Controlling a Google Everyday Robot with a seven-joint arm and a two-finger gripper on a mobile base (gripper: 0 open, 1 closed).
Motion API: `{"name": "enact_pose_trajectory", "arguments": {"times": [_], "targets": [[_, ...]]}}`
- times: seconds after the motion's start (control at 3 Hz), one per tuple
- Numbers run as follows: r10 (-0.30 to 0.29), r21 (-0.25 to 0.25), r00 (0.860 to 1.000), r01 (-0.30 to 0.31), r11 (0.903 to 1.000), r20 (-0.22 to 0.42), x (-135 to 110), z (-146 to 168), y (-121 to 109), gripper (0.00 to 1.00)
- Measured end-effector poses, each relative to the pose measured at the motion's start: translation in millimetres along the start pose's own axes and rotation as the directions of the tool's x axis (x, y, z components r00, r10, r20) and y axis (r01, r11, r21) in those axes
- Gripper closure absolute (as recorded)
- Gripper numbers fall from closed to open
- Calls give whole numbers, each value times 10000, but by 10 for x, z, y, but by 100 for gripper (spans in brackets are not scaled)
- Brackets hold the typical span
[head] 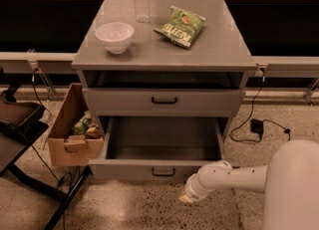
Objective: Close middle drawer
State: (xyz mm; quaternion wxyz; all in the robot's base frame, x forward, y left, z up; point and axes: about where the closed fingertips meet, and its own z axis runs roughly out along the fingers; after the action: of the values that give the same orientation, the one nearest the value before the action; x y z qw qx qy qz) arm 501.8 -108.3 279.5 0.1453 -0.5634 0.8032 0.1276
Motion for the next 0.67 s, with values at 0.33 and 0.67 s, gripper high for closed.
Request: {"name": "enact_pose_trajectory", "arguments": {"times": [0.33, 0.67], "targets": [[-262, 182, 9996, 259, 9995, 146, -52, 22, -250, 100], [-504, 367, 9983, 493, 9981, 295, -103, 40, -509, 100]]}}
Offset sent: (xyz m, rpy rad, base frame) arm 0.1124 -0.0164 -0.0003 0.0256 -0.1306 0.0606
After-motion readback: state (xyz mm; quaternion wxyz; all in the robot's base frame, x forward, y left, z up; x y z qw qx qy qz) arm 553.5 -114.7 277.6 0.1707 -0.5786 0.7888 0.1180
